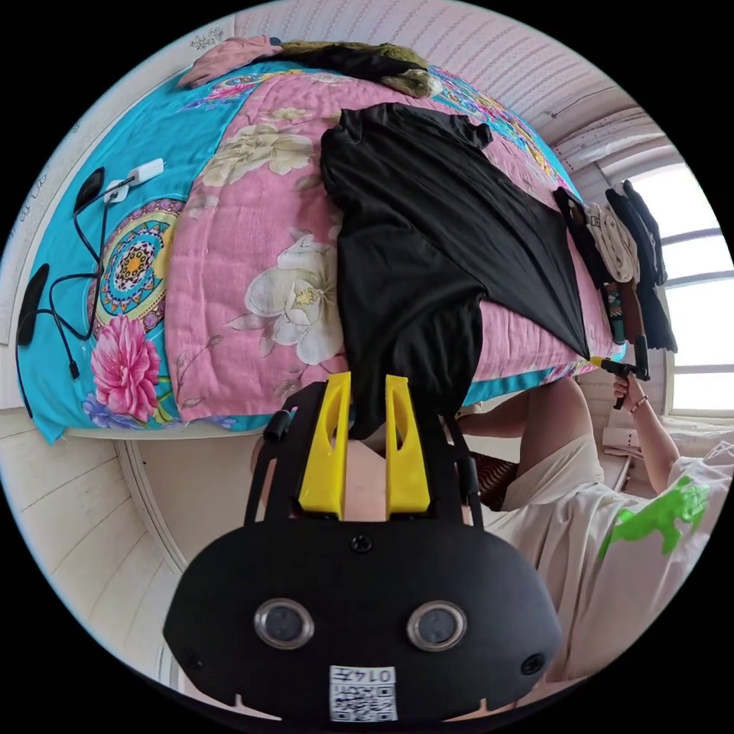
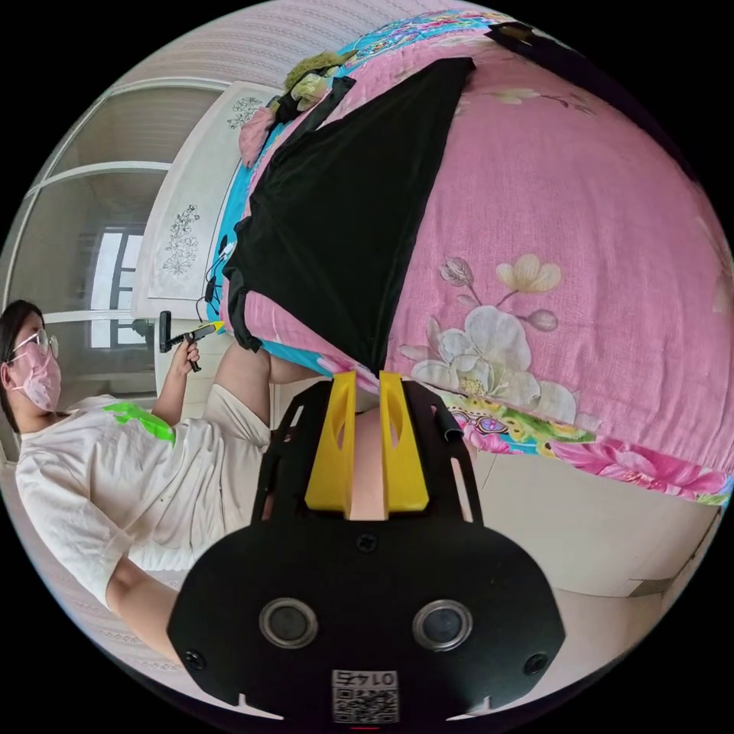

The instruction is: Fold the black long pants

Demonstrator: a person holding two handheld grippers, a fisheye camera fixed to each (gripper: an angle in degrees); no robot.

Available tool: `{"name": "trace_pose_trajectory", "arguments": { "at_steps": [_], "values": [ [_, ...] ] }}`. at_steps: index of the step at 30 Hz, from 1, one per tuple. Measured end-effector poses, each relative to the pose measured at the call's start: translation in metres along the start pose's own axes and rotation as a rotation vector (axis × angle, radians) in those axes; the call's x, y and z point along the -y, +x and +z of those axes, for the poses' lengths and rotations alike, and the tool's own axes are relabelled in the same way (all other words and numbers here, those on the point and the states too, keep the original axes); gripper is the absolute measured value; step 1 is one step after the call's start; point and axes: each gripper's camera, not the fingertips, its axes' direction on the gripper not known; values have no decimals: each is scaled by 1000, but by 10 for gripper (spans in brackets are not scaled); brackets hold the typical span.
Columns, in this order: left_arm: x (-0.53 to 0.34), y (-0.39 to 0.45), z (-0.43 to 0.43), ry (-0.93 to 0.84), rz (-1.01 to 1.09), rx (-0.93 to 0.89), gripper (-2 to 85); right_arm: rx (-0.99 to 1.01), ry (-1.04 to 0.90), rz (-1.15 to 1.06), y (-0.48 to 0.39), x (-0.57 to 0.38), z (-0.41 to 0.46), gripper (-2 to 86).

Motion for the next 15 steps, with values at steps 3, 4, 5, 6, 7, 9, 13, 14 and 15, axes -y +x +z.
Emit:
{"name": "trace_pose_trajectory", "arguments": {
  "at_steps": [3,4,5,6,7,9,13,14,15],
  "values": [
    [3,5,4,-7,45,81,91,21,45,52,6,-2,8,85],
    [4,8,4,-4,62,121,92,2,45,73,7,-2,10,97],
    [6,11,6,-4,79,159,92,-7,49,99,10,-4,14,109],
    [7,12,7,-8,85,174,91,18,55,119,13,-6,19,111],
    [9,14,10,-16,93,201,90,26,57,131,15,-7,21,109],
    [12,14,14,-9,98,231,87,4,93,149,12,-10,28,101],
    [18,12,28,-33,108,272,87,-19,146,110,-12,-10,41,90],
    [19,11,30,-34,111,279,87,-24,151,89,-25,-8,49,87],
    [19,10,30,-34,111,280,87,-11,154,56,-39,-6,58,84]
  ]
}}
